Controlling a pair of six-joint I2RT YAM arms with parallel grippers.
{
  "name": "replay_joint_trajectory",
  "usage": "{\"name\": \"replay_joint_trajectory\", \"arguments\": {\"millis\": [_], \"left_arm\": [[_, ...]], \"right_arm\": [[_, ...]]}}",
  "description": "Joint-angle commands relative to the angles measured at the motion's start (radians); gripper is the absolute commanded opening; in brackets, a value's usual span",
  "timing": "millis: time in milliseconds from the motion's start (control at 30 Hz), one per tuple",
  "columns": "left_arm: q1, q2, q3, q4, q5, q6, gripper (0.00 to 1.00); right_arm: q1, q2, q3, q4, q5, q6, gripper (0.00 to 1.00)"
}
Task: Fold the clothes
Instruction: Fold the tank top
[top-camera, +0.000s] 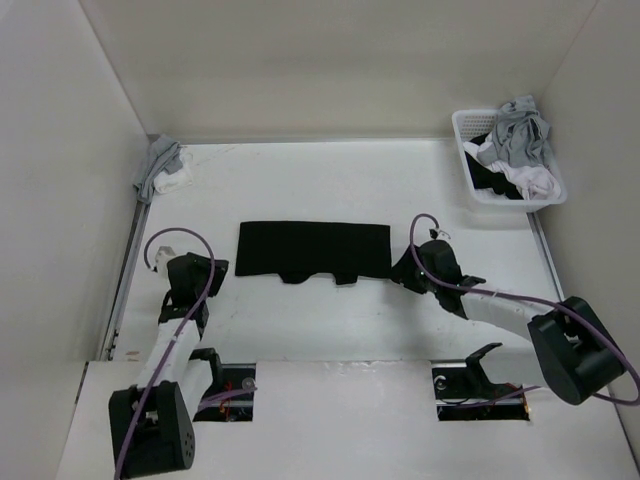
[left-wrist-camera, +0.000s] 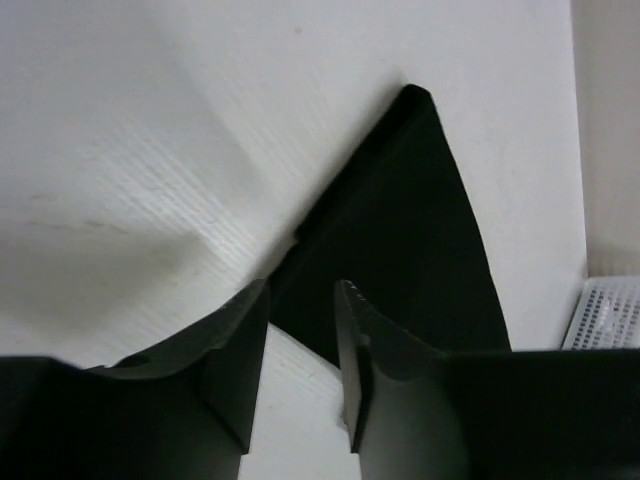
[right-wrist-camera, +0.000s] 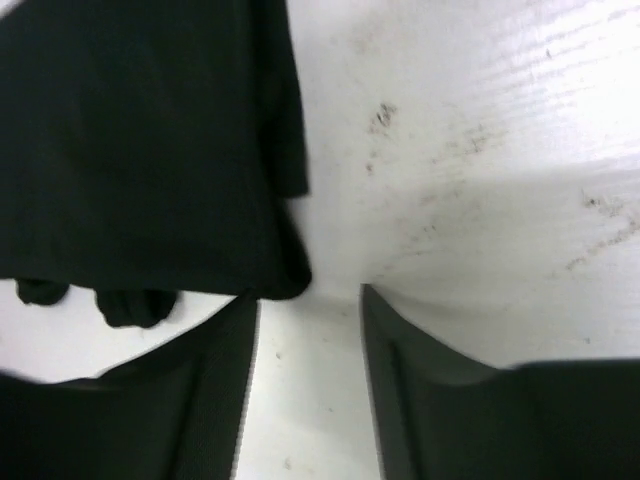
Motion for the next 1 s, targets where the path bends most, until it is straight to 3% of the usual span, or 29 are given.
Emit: {"name": "replay_joint_trajectory", "arguments": {"millis": [0,133,367,467,700,800,900,967], "left_arm": [[0.060,-0.111,0.001,-0.028,0.010,0.014,0.36],[-0.016,-0.145,0.060,-0.041,-0.042,0.016,0.38],[-0.505,0.087,0.211,0.096,-0.232,0.049,0.38],[-0.685,0.266,0.286,0.204,-0.291,0.089,0.38],[-0.780,0.489,0.347,0.345,-0.242,0.089,0.36],[-0.780,0.492,0.335,0.367,-0.237,0.097,0.36],[-0.776,0.481,0.323,0.368,-0.236,0.106,0.36],[-0.774,0.466,0.315,0.368,-0.236,0.108,0.36]], "right_arm": [[-0.008,-0.011,0.036,0.070,0.020,-0.016,0.55],[-0.035,0.079,0.137,0.097,-0.016,-0.065,0.60],[-0.098,0.254,0.213,0.168,-0.108,-0.051,0.53],[-0.112,0.300,0.219,0.179,-0.125,-0.032,0.50],[-0.115,0.407,0.208,0.294,-0.219,0.053,0.40],[-0.129,0.437,0.178,0.386,-0.230,0.114,0.28],[-0.149,0.397,0.124,0.482,-0.199,0.145,0.09],[-0.167,0.337,0.086,0.506,-0.193,0.149,0.04]]}}
